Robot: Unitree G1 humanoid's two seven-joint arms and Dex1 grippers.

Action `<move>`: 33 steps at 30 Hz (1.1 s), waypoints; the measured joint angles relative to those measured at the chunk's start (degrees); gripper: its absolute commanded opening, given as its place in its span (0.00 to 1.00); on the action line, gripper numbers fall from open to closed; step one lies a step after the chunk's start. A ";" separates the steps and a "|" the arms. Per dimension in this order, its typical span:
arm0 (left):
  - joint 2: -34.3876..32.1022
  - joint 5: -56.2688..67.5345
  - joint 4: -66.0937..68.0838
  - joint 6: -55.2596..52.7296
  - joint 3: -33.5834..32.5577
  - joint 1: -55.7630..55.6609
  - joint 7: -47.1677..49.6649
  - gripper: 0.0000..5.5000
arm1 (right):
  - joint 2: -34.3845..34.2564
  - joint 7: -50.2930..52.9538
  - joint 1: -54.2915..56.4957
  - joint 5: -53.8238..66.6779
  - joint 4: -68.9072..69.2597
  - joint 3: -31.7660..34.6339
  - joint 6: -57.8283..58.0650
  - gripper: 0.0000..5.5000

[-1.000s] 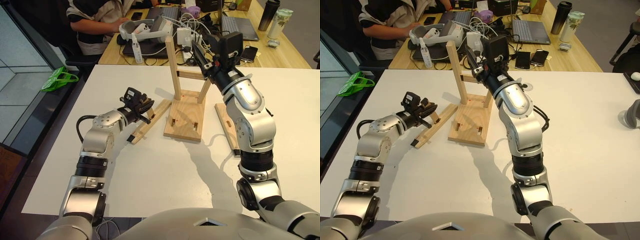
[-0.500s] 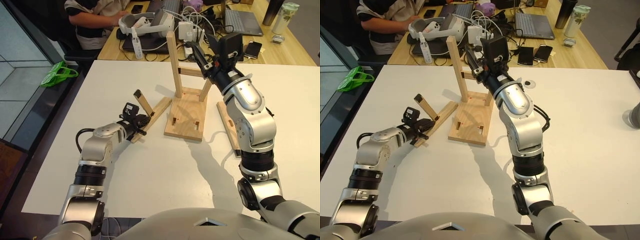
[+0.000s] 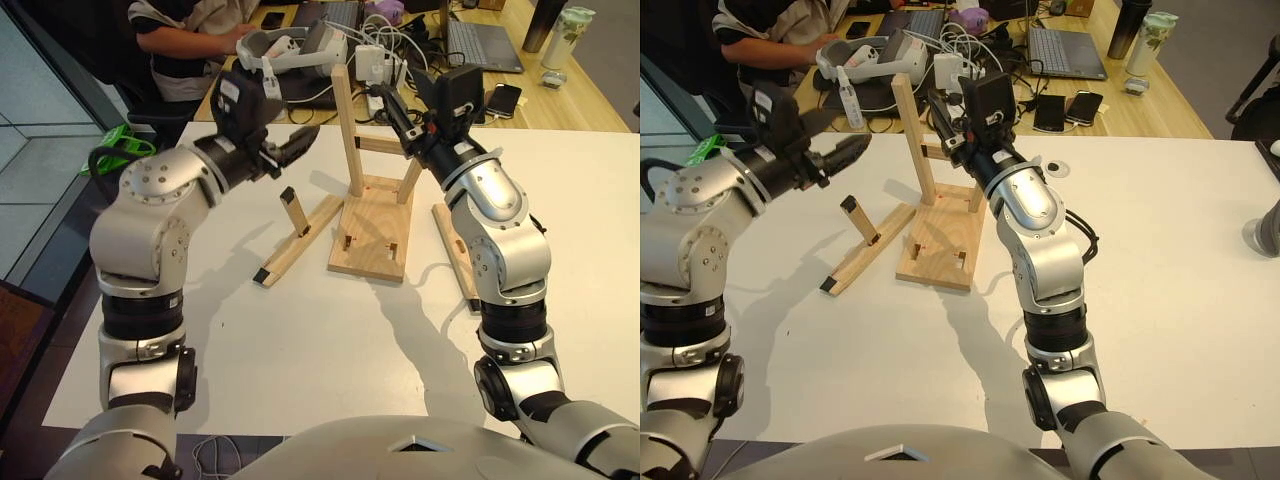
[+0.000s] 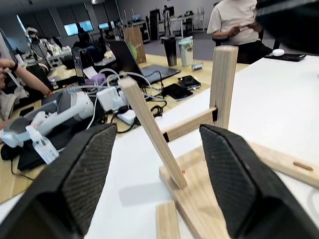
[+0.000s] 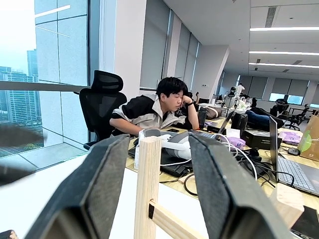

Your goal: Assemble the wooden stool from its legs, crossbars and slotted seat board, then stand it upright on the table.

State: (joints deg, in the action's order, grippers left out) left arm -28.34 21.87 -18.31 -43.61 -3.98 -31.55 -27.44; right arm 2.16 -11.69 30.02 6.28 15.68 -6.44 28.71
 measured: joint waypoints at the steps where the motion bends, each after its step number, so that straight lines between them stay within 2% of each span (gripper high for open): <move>1: 0.92 -0.11 0.13 0.37 0.00 -0.50 1.07 0.56 | -0.01 0.00 0.02 0.00 -0.02 -0.05 -0.03 0.40; 3: 2.95 -1.87 1.40 2.14 -0.01 -1.50 4.40 0.56 | -0.17 0.07 0.05 0.02 -0.02 -0.08 -0.12 0.40; 8: 8.06 -6.13 4.37 6.96 0.18 -2.65 11.94 0.56 | -6.38 11.68 -1.50 -2.33 2.09 2.76 -2.14 0.40; 11: 9.47 -7.12 5.01 8.17 0.77 -0.71 13.51 0.56 | -7.26 17.00 -6.78 -6.84 3.31 2.61 -6.96 0.40; 14: 10.44 -8.88 5.59 9.47 1.74 2.67 14.27 0.56 | -6.59 14.88 -14.08 -6.00 6.00 2.05 -9.55 0.40; 18: 10.65 -10.14 5.46 9.21 2.33 4.38 14.75 0.56 | -6.59 12.29 -17.31 -3.26 7.14 1.50 -9.69 0.40; 20: 10.68 -8.69 2.37 5.97 1.34 1.22 14.94 0.56 | -6.57 12.26 -17.76 -3.00 7.37 1.58 -9.69 0.40; 24: 11.13 -3.07 -5.34 -2.30 -3.28 -11.79 17.19 0.56 | -6.54 12.26 -18.21 -2.12 7.89 1.63 -9.69 0.40; 26: 11.34 -1.03 -7.63 -5.51 -4.55 -13.66 18.03 0.56 | -6.54 12.27 -18.24 -2.06 8.15 1.60 -9.69 0.40; 29: 11.22 -1.28 -7.28 -7.00 -3.37 -10.28 18.09 0.56 | -6.53 12.26 -18.33 -2.04 8.18 1.56 -9.66 0.40; 33: 10.52 -6.73 5.22 -6.86 5.60 3.58 17.86 0.56 | -6.51 12.18 -18.35 -1.77 8.09 1.60 -9.51 0.40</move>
State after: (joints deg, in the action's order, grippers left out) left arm -17.82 15.14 -13.09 -50.47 1.62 -27.97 -9.58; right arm -4.35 0.48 11.68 4.51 23.77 -4.84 19.21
